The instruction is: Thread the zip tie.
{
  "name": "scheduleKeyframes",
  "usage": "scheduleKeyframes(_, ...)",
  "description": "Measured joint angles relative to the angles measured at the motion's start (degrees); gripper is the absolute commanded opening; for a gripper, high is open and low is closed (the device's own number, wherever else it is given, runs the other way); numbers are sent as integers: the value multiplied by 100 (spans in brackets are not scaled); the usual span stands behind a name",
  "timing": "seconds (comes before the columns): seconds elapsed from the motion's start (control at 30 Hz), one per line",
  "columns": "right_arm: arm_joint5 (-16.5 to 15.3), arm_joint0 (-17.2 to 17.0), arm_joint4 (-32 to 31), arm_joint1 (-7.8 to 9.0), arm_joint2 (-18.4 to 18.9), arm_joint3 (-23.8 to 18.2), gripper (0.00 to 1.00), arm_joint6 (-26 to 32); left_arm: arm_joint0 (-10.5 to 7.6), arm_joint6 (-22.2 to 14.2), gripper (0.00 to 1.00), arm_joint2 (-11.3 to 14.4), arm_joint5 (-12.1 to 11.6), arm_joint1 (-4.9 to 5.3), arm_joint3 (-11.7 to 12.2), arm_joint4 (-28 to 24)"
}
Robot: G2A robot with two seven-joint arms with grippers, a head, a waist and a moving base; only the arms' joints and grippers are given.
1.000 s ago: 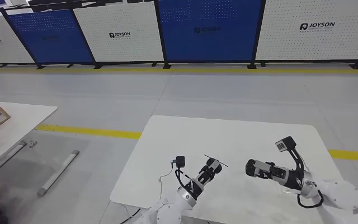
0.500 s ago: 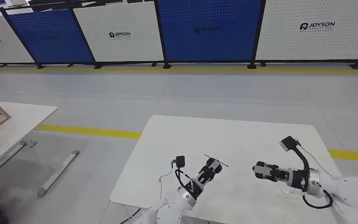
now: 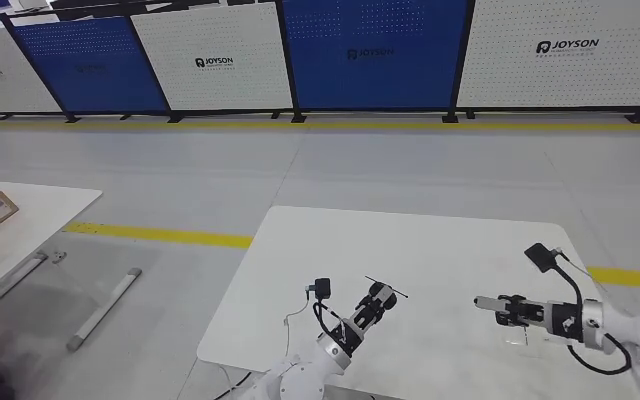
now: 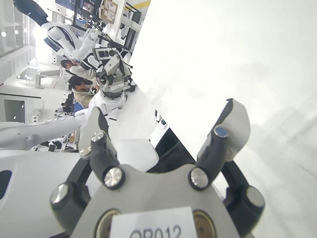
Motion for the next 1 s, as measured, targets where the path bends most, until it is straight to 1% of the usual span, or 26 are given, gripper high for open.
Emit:
scheduleKeyframes(0.07, -15, -9, -28, 0, -7, -23, 100, -25, 0, 0, 0, 0, 0, 0, 0, 0)
scheduleKeyframes(0.13, -79, -7, -202, 21, 1, -121, 100, -13, 0, 0, 0, 0, 0, 0, 0, 0)
scheduleKeyframes(0.23, -82, 138, -479, 98, 121, -82, 100, 539, 0, 0, 0, 0, 0, 0, 0, 0)
scheduleKeyframes(0.3, 59, 229, -663, 162, 133, -2, 100, 633, 0, 0, 0, 0, 0, 0, 0, 0)
scheduleKeyframes(0.33, 89, 283, -671, 219, 43, 23, 100, 618, 0, 0, 0, 0, 0, 0, 0, 0)
scheduleKeyframes(0.4, 46, 384, -713, 348, -164, 81, 100, 601, 0, 0, 0, 0, 0, 0, 0, 0)
scheduleKeyframes(0.47, 41, 539, -896, 537, -474, 184, 100, 599, 0, 0, 0, 0, 0, 0, 0, 0)
scheduleKeyframes(0.5, 89, 618, -987, 619, -625, 248, 100, 600, 0, 0, 0, 0, 0, 0, 0, 0)
scheduleKeyframes(0.53, 206, 744, -1106, 719, -817, 342, 100, 600, 0, 0, 0, 0, 0, 0, 0, 0)
scheduleKeyframes(0.6, 435, 943, -1139, 825, -1043, 483, 100, 600, 0, 0, 0, 0, 0, 0, 0, 0)
scheduleKeyframes(0.67, 513, 1008, -1084, 846, -1097, 524, 100, 601, 0, 0, 0, 0, 0, 0, 0, 0)
scheduleKeyframes(1.0, 467, 966, -1091, 840, -1103, 537, 100, 570, 0, 0, 0, 0, 0, 0, 0, 0)
